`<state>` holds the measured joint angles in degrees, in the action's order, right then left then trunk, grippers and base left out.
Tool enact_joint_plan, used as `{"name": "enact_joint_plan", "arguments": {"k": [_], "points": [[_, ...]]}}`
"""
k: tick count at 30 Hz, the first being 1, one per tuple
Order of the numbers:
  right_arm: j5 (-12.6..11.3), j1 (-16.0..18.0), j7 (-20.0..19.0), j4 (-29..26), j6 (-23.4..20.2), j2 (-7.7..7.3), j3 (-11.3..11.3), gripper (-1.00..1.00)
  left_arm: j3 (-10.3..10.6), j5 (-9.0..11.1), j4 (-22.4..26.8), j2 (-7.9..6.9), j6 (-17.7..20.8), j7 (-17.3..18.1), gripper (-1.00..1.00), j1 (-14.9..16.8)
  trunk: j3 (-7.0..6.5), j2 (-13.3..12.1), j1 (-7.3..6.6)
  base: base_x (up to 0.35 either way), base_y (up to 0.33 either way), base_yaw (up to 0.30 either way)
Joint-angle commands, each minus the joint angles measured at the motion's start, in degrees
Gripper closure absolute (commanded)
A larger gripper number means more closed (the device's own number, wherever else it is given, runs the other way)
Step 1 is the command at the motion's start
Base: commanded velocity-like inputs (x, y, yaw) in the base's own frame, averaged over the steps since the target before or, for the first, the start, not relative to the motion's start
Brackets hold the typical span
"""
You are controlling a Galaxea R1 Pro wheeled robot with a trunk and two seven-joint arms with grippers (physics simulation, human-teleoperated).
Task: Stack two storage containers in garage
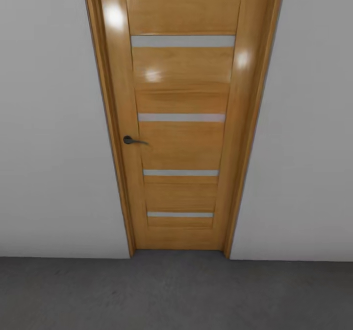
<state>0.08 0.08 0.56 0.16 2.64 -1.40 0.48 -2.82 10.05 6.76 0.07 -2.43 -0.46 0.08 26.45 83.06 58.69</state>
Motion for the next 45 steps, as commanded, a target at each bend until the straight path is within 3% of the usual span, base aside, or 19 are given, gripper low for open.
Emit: {"name": "enact_joint_plan", "arguments": {"k": [1,37,45], "points": [[0.0,0.0,0.1,0.0,0.2,0.00,0.1,-1.00,-0.3,0.1,0.0,0.02,0.0,0.0,-1.00,0.0,0.04,0.0,0.03,0.317,-0.003,0.000],[0.0,0.0,0.0,0.0,0.1,0.38,0.2,-1.00,-0.3,0.1,0.0,0.02,-0.2,-0.1,-1.00,0.0,0.04,0.0,0.03,0.317,0.000,0.001],[0.0,0.0,0.1,0.0,0.1,0.35,0.2,-1.00,-0.3,0.1,0.0,0.02,-0.2,0.0,-1.00,0.0,0.04,0.0,0.03,0.252,0.000,0.167]]}}
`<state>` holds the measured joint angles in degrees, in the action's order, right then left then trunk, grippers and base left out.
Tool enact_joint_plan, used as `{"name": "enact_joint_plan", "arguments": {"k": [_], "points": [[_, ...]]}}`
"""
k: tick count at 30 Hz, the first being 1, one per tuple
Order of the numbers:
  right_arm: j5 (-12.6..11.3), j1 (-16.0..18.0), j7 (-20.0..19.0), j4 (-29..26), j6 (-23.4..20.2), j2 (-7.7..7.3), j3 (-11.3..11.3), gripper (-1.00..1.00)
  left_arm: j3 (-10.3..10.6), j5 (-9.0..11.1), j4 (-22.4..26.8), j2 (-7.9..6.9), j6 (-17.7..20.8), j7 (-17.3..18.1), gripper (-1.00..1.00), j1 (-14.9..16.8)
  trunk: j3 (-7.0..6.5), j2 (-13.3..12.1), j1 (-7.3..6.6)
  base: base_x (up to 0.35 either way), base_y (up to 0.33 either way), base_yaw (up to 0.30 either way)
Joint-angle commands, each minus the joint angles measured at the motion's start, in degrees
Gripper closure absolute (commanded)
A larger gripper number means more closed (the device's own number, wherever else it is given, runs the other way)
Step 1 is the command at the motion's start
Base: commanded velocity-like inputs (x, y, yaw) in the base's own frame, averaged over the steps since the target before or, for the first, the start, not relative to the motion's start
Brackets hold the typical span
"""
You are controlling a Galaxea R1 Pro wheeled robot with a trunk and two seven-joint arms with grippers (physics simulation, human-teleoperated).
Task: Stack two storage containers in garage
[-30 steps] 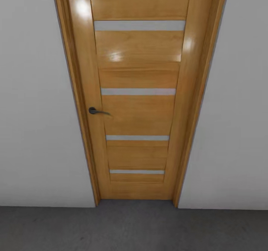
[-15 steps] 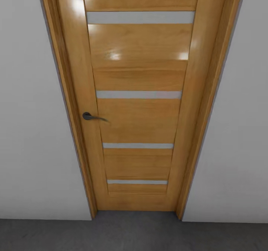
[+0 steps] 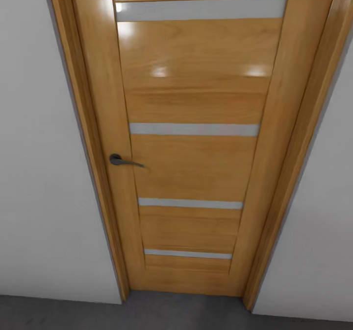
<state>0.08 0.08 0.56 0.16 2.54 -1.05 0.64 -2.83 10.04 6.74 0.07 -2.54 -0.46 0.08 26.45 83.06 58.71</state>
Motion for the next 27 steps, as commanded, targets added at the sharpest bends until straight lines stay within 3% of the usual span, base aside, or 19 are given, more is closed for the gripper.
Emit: {"name": "enact_joint_plan", "arguments": {"k": [1,11,27], "points": [[0.0,0.0,0.1,0.0,0.2,0.00,0.1,-1.00,-0.3,0.1,0.0,0.02,-0.1,0.0,-1.00,0.0,0.05,0.0,0.02,0.117,0.000,0.226],[-0.1,0.0,0.1,0.0,0.2,-0.01,0.0,-1.00,-0.3,0.1,0.0,0.02,-0.2,0.0,-1.00,0.0,0.05,0.0,0.02,0.035,0.000,0.211],[-0.1,0.0,0.1,0.0,0.3,-0.15,-0.1,-1.00,-0.3,0.1,0.0,0.02,-0.2,0.0,-1.00,0.0,0.05,0.0,0.02,0.001,0.000,0.022]]}}
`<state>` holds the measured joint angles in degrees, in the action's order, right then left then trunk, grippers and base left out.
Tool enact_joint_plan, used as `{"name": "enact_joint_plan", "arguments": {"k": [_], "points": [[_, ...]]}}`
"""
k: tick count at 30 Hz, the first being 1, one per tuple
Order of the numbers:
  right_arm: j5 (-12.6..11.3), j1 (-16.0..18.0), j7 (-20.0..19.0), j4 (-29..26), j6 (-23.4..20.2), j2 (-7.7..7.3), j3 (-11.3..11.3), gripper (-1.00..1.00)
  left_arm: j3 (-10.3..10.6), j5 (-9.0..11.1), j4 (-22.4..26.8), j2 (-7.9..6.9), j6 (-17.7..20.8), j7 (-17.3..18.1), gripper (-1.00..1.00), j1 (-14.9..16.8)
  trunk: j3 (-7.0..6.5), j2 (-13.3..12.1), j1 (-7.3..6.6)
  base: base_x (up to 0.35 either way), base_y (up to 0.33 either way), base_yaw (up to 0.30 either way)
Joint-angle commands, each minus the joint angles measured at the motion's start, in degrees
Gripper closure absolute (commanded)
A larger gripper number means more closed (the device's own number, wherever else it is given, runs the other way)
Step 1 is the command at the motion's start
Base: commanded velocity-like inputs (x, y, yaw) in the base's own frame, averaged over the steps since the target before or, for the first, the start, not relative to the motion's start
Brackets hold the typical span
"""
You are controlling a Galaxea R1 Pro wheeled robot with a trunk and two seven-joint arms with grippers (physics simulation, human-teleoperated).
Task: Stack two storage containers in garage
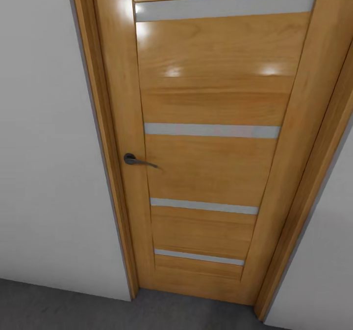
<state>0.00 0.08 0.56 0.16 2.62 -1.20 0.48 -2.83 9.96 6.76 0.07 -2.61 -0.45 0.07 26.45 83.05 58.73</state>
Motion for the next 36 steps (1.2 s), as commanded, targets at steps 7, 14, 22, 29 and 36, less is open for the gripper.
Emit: {"name": "enact_joint_plan", "arguments": {"k": [7,14,22,29,36], "points": [[0.0,0.0,0.1,0.0,0.1,0.04,0.1,-1.00,-0.3,0.1,0.0,0.02,-0.1,0.0,-1.00,0.0,0.04,0.0,0.00,0.000,0.000,0.000],[0.0,0.0,0.1,0.0,0.1,0.06,0.1,-1.00,-0.2,0.1,0.0,0.02,-0.1,-0.1,-1.00,0.0,0.04,0.0,0.00,0.000,0.000,0.000],[0.2,0.0,0.1,0.0,0.3,-0.11,0.1,-1.00,-0.3,0.1,0.0,0.02,-0.1,0.0,-1.00,0.0,0.04,0.0,0.00,0.000,0.000,-0.034],[0.2,0.0,0.1,0.0,0.3,-0.12,0.1,-1.00,-0.2,0.1,0.0,0.03,-0.1,0.0,-1.00,0.0,0.04,0.0,0.00,0.000,0.000,-0.200],[0.2,0.0,0.1,0.0,0.3,-0.12,0.0,-1.00,-0.3,0.1,0.0,0.02,-0.1,0.0,-1.00,0.0,0.04,0.0,0.00,0.000,0.000,-0.237]]}}
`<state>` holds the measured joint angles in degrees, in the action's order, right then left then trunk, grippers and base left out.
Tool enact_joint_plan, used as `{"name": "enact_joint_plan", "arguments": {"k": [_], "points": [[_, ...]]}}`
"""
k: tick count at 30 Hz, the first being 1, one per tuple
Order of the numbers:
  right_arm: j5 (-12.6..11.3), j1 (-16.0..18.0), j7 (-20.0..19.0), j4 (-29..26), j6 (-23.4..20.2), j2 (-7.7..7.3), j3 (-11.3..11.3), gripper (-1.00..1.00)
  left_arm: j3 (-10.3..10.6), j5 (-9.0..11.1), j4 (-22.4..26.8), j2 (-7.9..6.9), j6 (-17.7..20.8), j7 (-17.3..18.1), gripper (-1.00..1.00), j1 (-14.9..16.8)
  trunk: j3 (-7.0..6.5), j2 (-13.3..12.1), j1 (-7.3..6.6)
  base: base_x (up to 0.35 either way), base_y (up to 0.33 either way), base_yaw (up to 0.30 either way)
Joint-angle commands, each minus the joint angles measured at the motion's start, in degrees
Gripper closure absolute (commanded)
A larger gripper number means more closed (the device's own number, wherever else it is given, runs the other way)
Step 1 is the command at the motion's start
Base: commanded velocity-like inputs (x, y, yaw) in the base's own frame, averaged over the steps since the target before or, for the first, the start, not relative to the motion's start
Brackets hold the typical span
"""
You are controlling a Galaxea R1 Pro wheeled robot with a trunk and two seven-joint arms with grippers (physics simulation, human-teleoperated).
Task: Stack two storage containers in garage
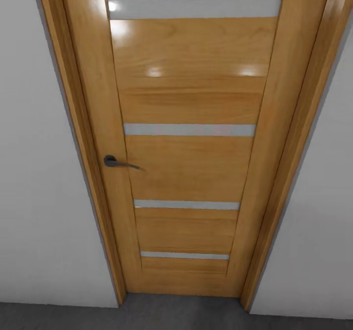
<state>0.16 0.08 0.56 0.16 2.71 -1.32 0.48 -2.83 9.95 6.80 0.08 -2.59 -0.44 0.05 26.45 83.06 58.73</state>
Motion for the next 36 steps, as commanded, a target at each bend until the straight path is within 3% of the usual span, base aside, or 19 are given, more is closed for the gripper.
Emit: {"name": "enact_joint_plan", "arguments": {"k": [1,10,36], "points": [[0.0,0.0,0.1,0.0,0.2,0.00,0.0,-1.00,-0.3,0.2,0.0,0.01,-0.1,0.0,-1.00,0.0,0.04,0.0,0.00,0.000,0.000,-0.240],[-0.1,0.0,0.1,0.0,0.1,0.06,0.0,-1.00,-0.3,0.2,0.0,0.01,-0.1,0.0,-1.00,0.0,0.04,0.0,0.00,0.000,0.000,-0.142],[-0.6,0.0,0.1,0.0,-0.3,0.34,-0.6,-1.00,-0.2,0.2,0.0,0.06,-0.1,0.0,-1.00,0.0,0.04,0.0,0.00,0.000,0.000,-0.004]]}}
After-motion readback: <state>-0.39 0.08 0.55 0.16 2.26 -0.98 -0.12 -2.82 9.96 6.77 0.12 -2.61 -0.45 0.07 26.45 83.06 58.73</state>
